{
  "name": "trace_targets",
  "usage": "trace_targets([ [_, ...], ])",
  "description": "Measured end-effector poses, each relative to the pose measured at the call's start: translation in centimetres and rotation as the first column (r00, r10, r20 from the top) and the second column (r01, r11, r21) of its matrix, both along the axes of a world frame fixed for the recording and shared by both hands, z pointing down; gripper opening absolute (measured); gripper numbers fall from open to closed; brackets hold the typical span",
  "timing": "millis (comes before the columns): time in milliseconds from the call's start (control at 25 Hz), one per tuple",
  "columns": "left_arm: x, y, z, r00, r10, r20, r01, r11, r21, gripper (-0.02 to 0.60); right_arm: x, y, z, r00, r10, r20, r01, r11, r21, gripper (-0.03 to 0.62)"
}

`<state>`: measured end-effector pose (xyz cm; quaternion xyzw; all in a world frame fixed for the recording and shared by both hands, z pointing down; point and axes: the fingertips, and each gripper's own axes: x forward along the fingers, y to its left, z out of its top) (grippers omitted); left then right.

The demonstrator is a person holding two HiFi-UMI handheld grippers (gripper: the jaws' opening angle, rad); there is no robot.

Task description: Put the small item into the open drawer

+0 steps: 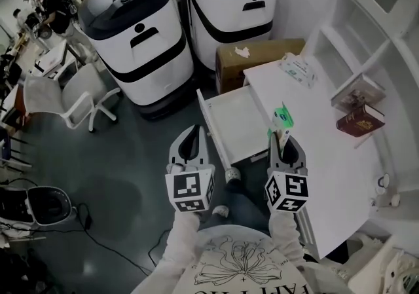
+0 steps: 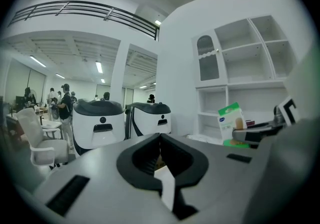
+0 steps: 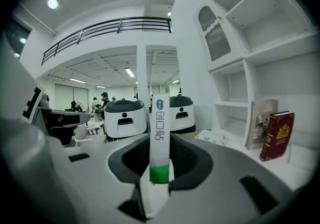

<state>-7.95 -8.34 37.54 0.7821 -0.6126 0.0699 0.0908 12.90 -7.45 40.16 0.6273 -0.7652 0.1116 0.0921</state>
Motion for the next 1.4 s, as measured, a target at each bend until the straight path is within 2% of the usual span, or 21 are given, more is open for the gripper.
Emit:
trace_targets([
  [280, 1.2, -6.4, 1.6, 0.999, -0.039, 0.028, 0.040, 0.998, -0.045, 0.005, 0.0, -7.6, 1.5, 0.997, -0.074, 0.004, 0.074, 0.996, -0.043, 0.089],
  [640, 2.0, -11.7, 3.9, 0.995, -0.088, 0.054, 0.092, 0.992, -0.086, 0.005, -0.2, -13.8, 4.6, 0.989, -0.146, 0.014, 0.147, 0.983, -0.114, 0.087],
  [1040, 1.8, -14.8, 7.8, 0.992, -0.116, 0.053, 0.123, 0.980, -0.156, 0.005, -0.9, -17.2, 9.0, 0.983, -0.186, 0.010, 0.184, 0.960, -0.210, 0.087],
  [1400, 0.6, -16.7, 12.2, 0.996, -0.078, 0.048, 0.087, 0.969, -0.230, 0.005, -3.6, -19.1, 13.9, 0.981, -0.195, -0.013, 0.182, 0.936, -0.302, 0.087],
])
